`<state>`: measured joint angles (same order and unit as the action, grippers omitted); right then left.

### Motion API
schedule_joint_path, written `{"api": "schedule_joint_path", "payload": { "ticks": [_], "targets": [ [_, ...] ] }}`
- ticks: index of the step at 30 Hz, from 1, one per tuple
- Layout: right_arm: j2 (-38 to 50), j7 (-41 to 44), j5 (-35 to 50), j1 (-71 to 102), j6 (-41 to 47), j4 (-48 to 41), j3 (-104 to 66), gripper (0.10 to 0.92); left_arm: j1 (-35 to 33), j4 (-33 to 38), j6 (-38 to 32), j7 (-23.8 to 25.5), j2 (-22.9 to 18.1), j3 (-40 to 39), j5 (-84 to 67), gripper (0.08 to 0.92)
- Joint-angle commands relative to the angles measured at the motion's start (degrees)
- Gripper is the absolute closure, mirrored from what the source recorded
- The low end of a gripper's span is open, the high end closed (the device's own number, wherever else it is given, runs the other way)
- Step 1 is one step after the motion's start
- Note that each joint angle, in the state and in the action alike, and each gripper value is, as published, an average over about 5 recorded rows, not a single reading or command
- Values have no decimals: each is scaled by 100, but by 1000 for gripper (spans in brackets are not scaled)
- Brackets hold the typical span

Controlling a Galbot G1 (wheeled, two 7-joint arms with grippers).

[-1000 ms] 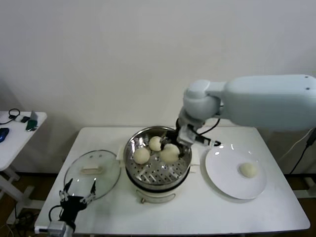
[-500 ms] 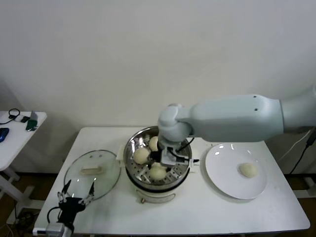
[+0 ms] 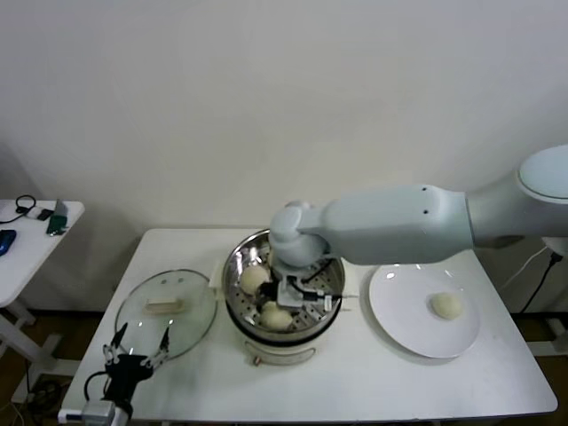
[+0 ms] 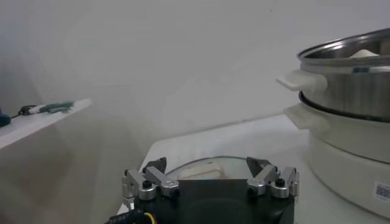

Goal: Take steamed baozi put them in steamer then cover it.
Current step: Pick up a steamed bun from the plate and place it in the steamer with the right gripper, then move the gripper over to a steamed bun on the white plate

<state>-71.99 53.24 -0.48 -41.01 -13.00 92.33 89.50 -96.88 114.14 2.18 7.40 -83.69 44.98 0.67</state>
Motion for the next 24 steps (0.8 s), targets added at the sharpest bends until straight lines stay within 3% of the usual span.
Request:
{"api": "schedule_joint_path", "payload": {
  "ticks": [1,7,13,17,24],
  "targets": [
    [350,622,629,-565,-113,-140,-22,213,-3,5,3,8,-4,-17,6,177],
    [1290,1084,1943,-1432,217,-591,414,203,-2,16,7,13,1,-26,12,177],
    [2393,1054,3254,-2267,1251,-1172,1519,202,29,-5,13,17,43,-44,8,177],
    [3129,1052,3141,-2341,1512,-1500,2155,203,76,-45,18,19,63,-69,9,177],
    [4083,909,1988,-1145,1572,-1693,1866,203,127,-79,49,36,21,-93,59,177]
  ]
}}
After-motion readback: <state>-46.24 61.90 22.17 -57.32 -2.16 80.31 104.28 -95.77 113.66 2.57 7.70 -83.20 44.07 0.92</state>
